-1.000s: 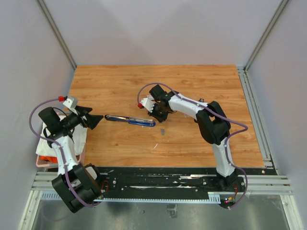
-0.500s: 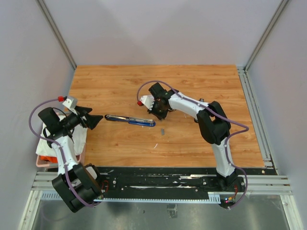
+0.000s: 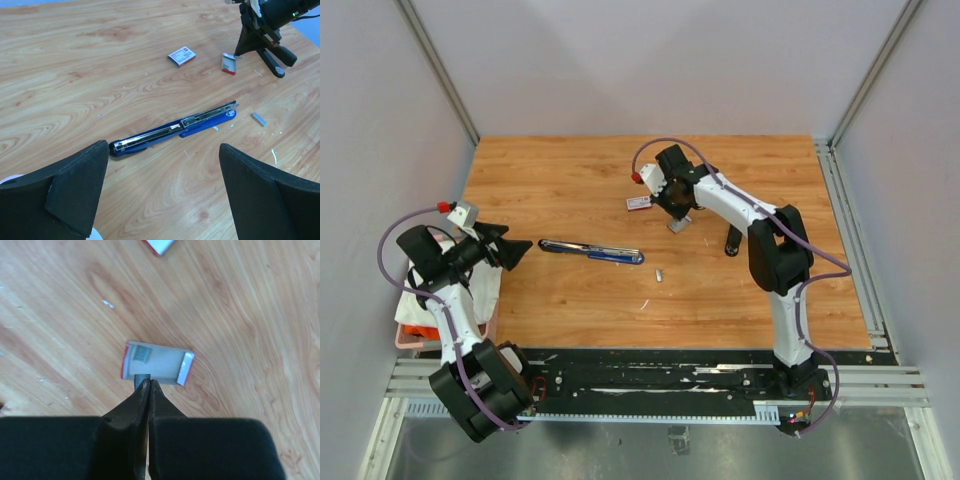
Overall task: Unload the staples from the stapler
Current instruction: Pick up the staple from the center of the board, then place the staple in the staple box.
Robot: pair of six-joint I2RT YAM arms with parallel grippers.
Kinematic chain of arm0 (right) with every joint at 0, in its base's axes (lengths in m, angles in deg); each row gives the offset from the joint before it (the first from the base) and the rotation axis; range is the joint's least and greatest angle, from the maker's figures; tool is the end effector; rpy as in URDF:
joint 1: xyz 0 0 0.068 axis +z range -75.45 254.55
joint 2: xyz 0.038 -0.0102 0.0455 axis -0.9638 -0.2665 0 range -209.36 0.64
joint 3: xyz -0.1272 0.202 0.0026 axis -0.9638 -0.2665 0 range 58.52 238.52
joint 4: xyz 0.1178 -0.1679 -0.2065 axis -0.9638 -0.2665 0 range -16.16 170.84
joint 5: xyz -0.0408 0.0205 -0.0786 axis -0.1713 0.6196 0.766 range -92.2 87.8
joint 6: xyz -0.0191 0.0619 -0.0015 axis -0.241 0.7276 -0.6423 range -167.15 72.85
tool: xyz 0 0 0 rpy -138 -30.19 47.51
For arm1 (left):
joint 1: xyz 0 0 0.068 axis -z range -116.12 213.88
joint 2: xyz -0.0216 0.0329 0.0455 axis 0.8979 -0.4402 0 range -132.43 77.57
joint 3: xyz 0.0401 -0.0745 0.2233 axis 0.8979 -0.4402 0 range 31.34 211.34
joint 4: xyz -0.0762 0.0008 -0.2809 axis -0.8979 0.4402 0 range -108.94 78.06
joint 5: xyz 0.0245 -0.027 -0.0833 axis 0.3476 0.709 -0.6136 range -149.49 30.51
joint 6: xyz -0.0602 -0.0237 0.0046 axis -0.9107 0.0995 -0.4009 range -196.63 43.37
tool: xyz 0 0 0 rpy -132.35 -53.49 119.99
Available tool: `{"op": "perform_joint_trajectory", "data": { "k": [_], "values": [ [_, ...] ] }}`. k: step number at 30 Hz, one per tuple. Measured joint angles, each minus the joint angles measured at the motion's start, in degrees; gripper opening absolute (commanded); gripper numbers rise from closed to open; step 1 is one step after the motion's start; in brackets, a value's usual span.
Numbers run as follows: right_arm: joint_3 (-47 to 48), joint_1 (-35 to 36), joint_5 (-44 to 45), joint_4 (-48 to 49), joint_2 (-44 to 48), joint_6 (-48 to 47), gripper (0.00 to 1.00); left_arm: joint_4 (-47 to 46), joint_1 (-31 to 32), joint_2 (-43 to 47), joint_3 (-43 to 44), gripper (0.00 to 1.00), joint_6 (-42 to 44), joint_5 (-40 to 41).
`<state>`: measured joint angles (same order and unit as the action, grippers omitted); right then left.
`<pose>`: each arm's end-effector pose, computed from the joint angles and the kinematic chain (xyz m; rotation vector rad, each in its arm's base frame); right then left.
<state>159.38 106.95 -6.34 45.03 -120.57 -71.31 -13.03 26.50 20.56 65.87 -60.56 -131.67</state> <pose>0.4098 0.2646 0.1658 -1.2348 2.2355 0.1480 0.2300 0.1150 0.2124 0.3903 1.7127 -0.6169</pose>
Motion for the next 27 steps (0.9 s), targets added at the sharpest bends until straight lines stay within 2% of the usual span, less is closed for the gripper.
{"op": "perform_joint_trajectory", "data": {
  "k": [27],
  "values": [
    [0.0,-1.6,1.3,0.3,-4.1,3.7,0.01,0.3,0.0,-0.3,0.2,0.98,0.2,0.0]
  ]
}}
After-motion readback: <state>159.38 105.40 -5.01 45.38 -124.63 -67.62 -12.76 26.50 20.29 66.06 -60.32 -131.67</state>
